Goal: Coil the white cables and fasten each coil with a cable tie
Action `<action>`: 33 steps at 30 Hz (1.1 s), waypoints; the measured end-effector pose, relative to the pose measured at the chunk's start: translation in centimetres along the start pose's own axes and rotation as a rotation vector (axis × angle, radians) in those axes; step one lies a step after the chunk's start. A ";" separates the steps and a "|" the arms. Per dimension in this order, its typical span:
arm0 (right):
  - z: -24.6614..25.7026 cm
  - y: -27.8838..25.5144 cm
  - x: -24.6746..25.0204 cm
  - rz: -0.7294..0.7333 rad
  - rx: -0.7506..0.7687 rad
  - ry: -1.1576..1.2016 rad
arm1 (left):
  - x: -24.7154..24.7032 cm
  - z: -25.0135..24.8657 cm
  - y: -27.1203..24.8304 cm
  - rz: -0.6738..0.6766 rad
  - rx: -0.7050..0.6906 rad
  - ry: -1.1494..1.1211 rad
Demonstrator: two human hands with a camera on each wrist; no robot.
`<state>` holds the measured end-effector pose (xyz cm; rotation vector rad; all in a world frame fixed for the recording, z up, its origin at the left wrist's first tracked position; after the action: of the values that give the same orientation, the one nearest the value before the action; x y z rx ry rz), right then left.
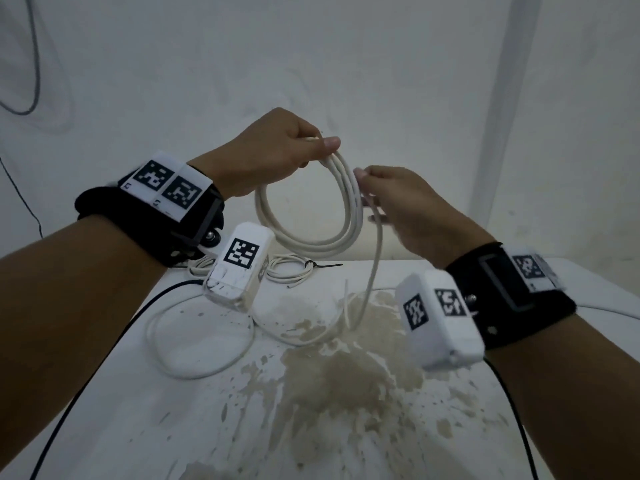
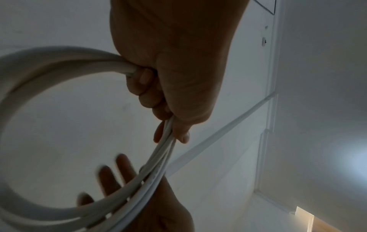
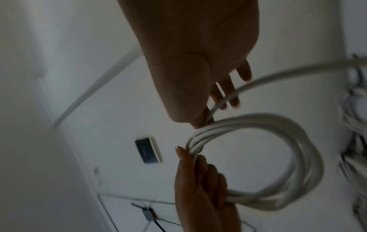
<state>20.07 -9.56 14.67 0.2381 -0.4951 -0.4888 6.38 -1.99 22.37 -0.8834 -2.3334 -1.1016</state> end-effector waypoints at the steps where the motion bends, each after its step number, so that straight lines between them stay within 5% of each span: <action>1: -0.1 -0.1 -1.2 0.100 -0.053 0.213 | -0.1 -0.2 0.0 -0.001 -0.013 -0.005; 5: 0.3 -1.2 -4.5 0.396 -0.152 0.592 | 0.0 -0.3 -0.1 -0.005 -0.036 -0.013; 8: 0.6 -1.4 -5.4 0.423 -0.166 0.649 | 0.1 0.0 -0.3 0.006 -0.044 -0.045; 15: -0.4 -0.9 -4.7 0.041 -0.115 0.542 | -1.0 0.7 -0.5 -0.021 0.001 0.079; 19: -1.4 -0.5 -2.9 -0.198 -0.155 0.691 | 0.1 -0.3 -2.3 -0.348 -0.038 0.200; 20: -1.7 -0.3 -2.3 -0.257 -0.158 0.748 | -0.2 -0.5 -3.1 -0.383 -0.004 0.210; 22: -2.1 -0.1 -1.3 -0.354 -0.156 0.870 | -4.1 1.5 -4.8 -0.144 0.271 0.058; 24: -2.5 -0.1 -0.7 -0.421 -0.150 0.973 | -9.7 3.6 -8.0 0.146 0.634 -0.339; 25: -2.6 -0.2 -0.7 -0.437 -0.150 1.008 | -11.1 4.1 -8.9 0.149 0.733 -0.546; 29: -3.0 -0.9 -1.9 -0.445 -0.159 1.020 | -10.5 6.7 -7.6 -0.386 0.746 -1.218; 33: -3.0 -1.5 -2.7 -0.394 -0.167 0.982 | -8.0 8.5 -6.0 -0.579 0.685 -1.124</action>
<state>18.95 -9.20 10.50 0.3810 0.5612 -0.7201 7.18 -1.14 9.28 -0.6019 -3.6525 0.2865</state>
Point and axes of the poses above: each hand's wrist, its own y-axis towards the middle knuckle, its own x-axis out of the back of the hand, z = x × y, the point moved 8 cm from there along y, towards the middle knuckle, and after that the axes turned 10 degrees about -y, right-handed, at the moved point
